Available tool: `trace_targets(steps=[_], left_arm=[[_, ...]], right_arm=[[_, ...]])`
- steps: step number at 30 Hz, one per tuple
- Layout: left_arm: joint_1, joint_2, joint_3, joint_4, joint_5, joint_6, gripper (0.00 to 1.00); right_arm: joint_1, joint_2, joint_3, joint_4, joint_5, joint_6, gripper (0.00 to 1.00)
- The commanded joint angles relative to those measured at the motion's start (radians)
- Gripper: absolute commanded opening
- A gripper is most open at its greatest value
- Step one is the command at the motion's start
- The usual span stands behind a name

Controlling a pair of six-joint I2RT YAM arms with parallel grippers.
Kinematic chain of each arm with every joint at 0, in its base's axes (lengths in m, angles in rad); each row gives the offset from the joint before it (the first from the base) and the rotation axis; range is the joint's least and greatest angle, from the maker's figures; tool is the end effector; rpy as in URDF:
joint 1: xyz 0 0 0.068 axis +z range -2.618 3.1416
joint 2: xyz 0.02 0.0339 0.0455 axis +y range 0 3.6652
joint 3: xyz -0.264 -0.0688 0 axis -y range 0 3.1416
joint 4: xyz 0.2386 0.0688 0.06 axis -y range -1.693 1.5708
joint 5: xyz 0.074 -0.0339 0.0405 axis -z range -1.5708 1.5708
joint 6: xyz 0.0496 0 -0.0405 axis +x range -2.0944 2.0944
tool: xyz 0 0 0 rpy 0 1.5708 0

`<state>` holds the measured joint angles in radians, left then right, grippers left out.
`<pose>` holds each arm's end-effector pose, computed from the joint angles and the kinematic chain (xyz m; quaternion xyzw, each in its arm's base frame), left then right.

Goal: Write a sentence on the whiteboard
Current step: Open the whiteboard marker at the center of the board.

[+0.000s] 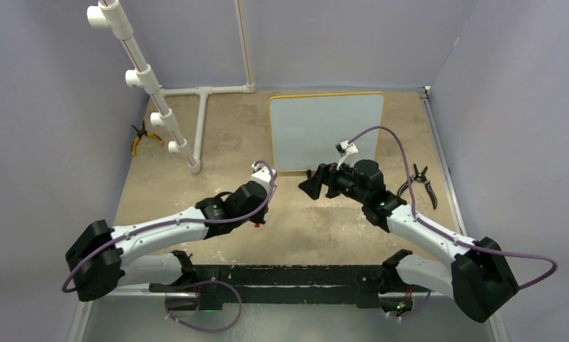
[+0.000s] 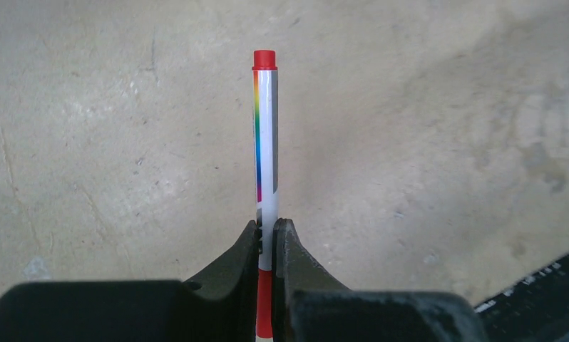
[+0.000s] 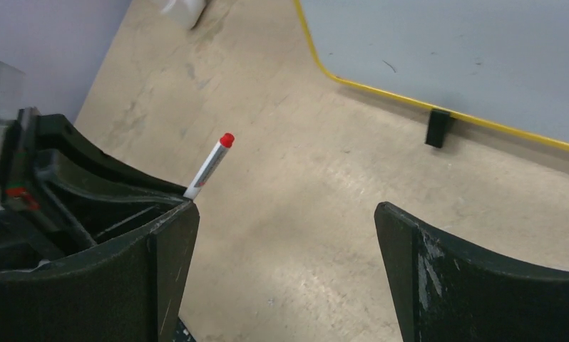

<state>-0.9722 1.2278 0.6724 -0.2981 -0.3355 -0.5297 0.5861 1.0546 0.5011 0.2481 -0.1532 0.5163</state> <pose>0.1516 -0.1932 0.1962 0.1454 0.9136 -0.1219 0.3597 0.1970 0.1399 0.2317 -0.0733 0.8020 0.3613 0.4699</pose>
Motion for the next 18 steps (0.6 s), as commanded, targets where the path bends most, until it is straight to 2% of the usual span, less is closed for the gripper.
trace_targets(steps=[1, 3, 11, 18], left_arm=[[-0.005, -0.13, -0.046, 0.139, 0.17, 0.164, 0.0], [-0.006, -0.16, -0.052, 0.163, 0.22, 0.187, 0.0], [-0.006, -0.185, -0.052, 0.252, 0.349, 0.211, 0.0], [-0.006, -0.189, -0.037, 0.274, 0.42, 0.251, 0.0]], right_arm=[[-0.103, 0.07, 0.053, 0.091, -0.437, 0.018, 0.95], [-0.134, 0.111, 0.059, 0.152, -0.601, 0.033, 0.95], [-0.115, 0.202, 0.13, 0.198, -0.7, 0.034, 0.89], [-0.084, 0.267, 0.177, 0.096, -0.736, -0.028, 0.7]])
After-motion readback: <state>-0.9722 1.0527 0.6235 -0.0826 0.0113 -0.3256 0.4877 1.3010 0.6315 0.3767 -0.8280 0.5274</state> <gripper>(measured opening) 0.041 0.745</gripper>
